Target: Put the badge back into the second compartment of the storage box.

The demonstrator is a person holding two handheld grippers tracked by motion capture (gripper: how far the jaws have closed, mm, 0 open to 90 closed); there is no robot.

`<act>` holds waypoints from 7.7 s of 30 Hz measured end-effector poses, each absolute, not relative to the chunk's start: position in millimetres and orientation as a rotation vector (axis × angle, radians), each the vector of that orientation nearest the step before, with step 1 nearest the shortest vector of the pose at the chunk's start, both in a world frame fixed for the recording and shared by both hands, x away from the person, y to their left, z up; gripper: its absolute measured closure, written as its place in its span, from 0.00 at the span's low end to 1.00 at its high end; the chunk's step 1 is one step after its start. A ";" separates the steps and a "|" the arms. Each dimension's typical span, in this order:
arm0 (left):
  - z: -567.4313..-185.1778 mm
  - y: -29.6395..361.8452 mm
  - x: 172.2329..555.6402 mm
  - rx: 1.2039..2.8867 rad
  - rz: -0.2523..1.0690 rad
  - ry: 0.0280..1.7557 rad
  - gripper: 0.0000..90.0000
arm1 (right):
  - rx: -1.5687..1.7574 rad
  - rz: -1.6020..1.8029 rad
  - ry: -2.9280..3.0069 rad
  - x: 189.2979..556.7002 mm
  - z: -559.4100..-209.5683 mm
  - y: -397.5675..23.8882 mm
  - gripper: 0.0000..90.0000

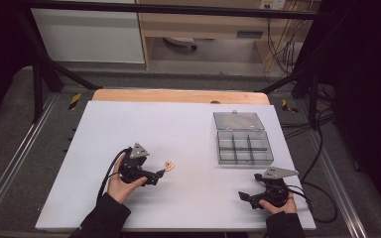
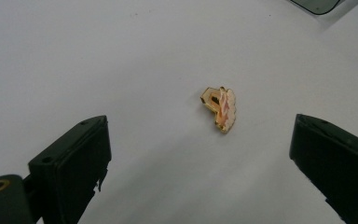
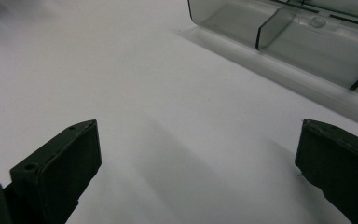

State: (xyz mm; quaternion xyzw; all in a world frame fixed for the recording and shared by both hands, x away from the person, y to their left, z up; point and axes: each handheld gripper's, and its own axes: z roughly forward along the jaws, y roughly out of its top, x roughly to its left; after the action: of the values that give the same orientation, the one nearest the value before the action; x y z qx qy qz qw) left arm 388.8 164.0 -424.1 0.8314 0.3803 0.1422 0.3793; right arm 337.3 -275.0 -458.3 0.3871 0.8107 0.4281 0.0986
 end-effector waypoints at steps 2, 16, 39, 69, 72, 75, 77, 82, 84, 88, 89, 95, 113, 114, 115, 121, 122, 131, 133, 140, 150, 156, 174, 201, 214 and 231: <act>-425.2 161.0 390.2 2.128 0.360 0.974 0.06 | 1.144 1.266 2.399 337.4 -458.4 -274.9 0.01; -431.6 142.0 400.8 2.146 0.364 0.981 0.10 | 1.138 1.262 2.402 337.8 -458.8 -274.9 0.01; -443.2 129.6 405.9 2.159 0.344 0.975 0.48 | 1.136 1.262 2.405 337.9 -458.8 -274.8 0.01; -449.8 122.3 406.9 2.174 0.338 0.964 0.70 | 1.140 1.267 2.404 338.1 -458.8 -274.5 0.01; -449.7 122.3 406.9 2.176 0.338 0.961 0.70 | 1.141 1.268 2.403 338.2 -458.8 -274.5 0.01; -449.7 122.8 407.3 2.175 0.331 0.959 0.71 | 1.141 1.268 2.404 338.2 -458.9 -274.4 0.01; -449.6 123.2 407.5 2.175 0.326 0.959 0.72 | 1.141 1.268 2.404 338.3 -458.9 -274.4 0.01; -448.7 123.9 407.2 2.171 0.323 0.955 0.74 | 1.140 1.268 2.404 338.3 -458.8 -274.5 0.01; -448.0 123.9 406.7 2.171 0.328 0.948 0.77 | 1.140 1.270 2.403 338.3 -458.8 -274.5 0.01; -444.9 125.3 405.6 2.156 0.320 0.931 0.85 | 1.140 1.267 2.404 338.4 -458.9 -274.4 0.01; -444.7 125.2 405.4 2.155 0.317 0.928 0.87 | 1.140 1.268 2.404 338.3 -458.9 -274.4 0.01; -448.4 123.0 404.6 2.211 0.283 0.892 0.87 | 1.144 1.272 2.403 338.1 -458.5 -274.5 0.01; -443.8 120.2 398.6 2.221 0.295 0.830 0.98 | 1.140 1.266 2.406 338.1 -458.7 -274.5 0.01; -443.9 120.5 398.7 2.218 0.292 0.833 0.98 | 1.138 1.266 2.406 338.0 -458.5 -274.8 0.01; -444.0 120.5 398.6 2.217 0.293 0.832 0.98 | 1.138 1.266 2.406 338.0 -458.5 -274.8 0.01; -443.7 120.9 398.4 2.213 0.287 0.831 0.98 | 1.136 1.266 2.407 338.0 -458.6 -274.7 0.01; -443.3 121.0 398.2 2.210 0.286 0.831 0.98 | 1.136 1.266 2.407 338.0 -458.6 -274.8 0.01; -437.5 124.5 395.9 2.178 0.292 0.832 0.98 | 1.137 1.263 2.409 338.0 -458.6 -274.8 0.01; -436.0 125.3 395.1 2.171 0.297 0.837 0.98 | 1.140 1.262 2.409 338.0 -458.8 -274.5 0.01; -433.3 125.8 393.0 2.161 0.303 0.839 0.98 | 1.141 1.262 2.409 338.1 -458.8 -274.6 0.01; -428.6 125.9 390.0 2.140 0.303 0.852 0.98 | 1.142 1.260 2.411 338.3 -458.9 -274.5 0.01; -425.2 124.0 387.9 2.130 0.310 0.855 0.98 | 1.141 1.260 2.410 338.4 -458.9 -274.6 0.01; -408.6 115.3 382.0 2.092 0.321 0.848 0.98 | 1.144 1.254 2.413 338.2 -459.1 -274.3 0.01; -402.2 79.4 394.7 2.067 0.313 0.827 0.98 | 1.147 1.251 2.415 338.3 -459.1 -274.2 0.01; -398.7 64.2 403.5 2.058 0.307 0.824 0.98 | 1.143 1.251 2.417 338.8 -459.5 -274.2 0.01; -393.3 39.0 412.4 2.062 0.307 0.797 0.98 | 1.144 1.250 2.416 338.4 -459.1 -274.4 0.01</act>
State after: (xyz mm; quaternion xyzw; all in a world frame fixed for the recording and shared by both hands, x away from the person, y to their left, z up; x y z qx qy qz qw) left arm 412.4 39.0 -393.3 0.8300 0.3206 0.1237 0.4393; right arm 338.4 -274.4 -459.1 0.3859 0.8150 0.4217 0.0952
